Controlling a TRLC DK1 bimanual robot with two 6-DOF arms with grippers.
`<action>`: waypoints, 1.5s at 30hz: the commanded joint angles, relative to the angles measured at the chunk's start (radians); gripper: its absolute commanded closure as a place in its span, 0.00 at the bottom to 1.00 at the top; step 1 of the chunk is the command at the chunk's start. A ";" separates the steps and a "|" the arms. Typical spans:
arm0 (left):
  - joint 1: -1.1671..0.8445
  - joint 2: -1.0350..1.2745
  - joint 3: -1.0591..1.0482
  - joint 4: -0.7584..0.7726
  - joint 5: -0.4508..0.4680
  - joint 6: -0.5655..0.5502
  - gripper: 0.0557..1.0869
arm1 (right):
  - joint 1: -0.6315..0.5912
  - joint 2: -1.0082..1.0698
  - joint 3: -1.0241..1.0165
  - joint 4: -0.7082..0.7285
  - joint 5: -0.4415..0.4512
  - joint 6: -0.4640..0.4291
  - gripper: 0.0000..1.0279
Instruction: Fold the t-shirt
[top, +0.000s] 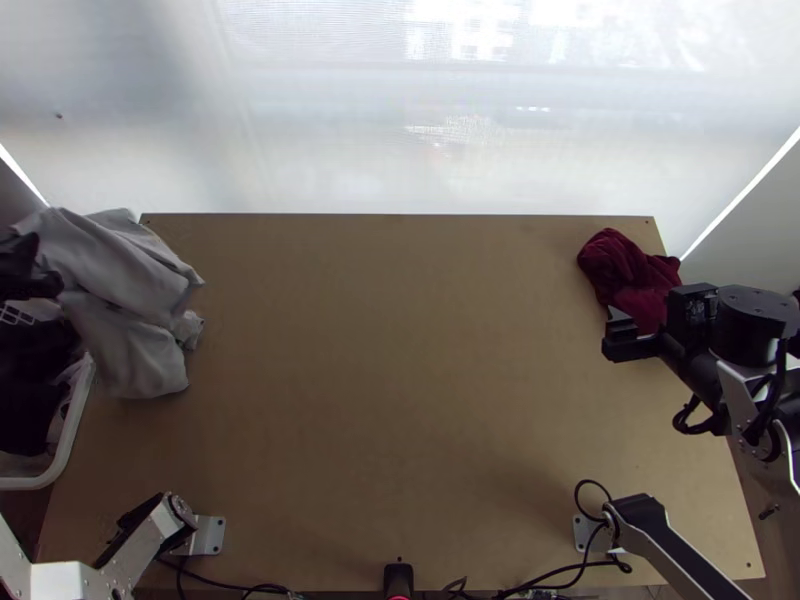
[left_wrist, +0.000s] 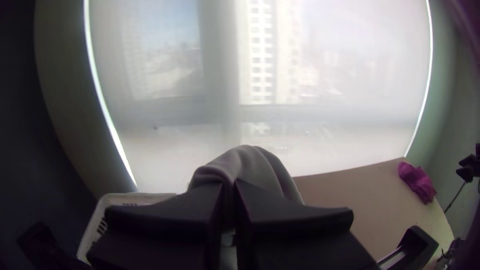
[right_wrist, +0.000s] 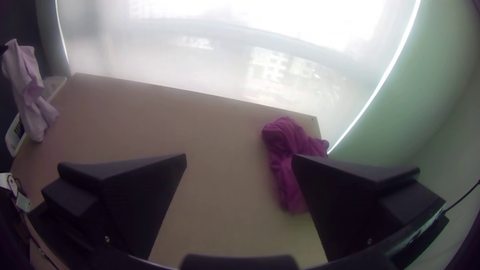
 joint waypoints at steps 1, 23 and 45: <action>-0.304 -0.157 -0.291 -0.020 -0.033 -0.023 0.96 | -0.001 -0.022 -0.046 -0.002 -0.001 -0.002 0.05; -1.412 0.170 -0.510 0.730 -0.415 -0.293 0.96 | -0.002 -0.045 -0.188 -0.013 -0.024 -0.005 0.05; -1.689 0.550 -0.309 0.928 -0.479 -0.354 0.04 | -0.084 -0.114 -0.288 -0.005 -0.029 -0.013 0.05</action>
